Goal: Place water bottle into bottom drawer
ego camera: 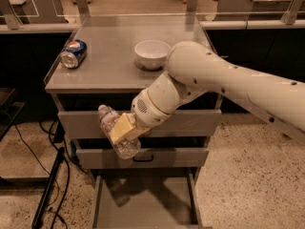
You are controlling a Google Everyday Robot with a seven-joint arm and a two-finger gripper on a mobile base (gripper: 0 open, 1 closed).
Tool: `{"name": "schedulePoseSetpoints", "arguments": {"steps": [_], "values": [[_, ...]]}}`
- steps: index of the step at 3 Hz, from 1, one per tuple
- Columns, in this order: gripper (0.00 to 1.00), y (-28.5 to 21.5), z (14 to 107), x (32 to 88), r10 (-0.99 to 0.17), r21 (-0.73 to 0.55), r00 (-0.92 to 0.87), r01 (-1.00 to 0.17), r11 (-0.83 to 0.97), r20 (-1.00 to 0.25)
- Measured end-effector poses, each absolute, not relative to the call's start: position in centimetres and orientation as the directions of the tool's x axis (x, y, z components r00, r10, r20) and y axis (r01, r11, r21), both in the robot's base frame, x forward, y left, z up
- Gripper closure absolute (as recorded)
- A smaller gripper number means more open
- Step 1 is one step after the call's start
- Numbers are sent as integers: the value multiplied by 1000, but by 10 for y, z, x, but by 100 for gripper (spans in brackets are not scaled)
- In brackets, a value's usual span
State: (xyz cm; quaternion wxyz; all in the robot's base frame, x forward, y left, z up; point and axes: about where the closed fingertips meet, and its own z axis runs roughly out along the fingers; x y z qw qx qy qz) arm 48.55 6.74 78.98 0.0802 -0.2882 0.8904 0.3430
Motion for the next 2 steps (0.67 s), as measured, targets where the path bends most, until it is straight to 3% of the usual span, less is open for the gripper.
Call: {"name": "schedulePoseSetpoints", "arguments": {"steps": [2], "values": [[100,70,762,471,-459,589,-841,-532,608,-286]]}}
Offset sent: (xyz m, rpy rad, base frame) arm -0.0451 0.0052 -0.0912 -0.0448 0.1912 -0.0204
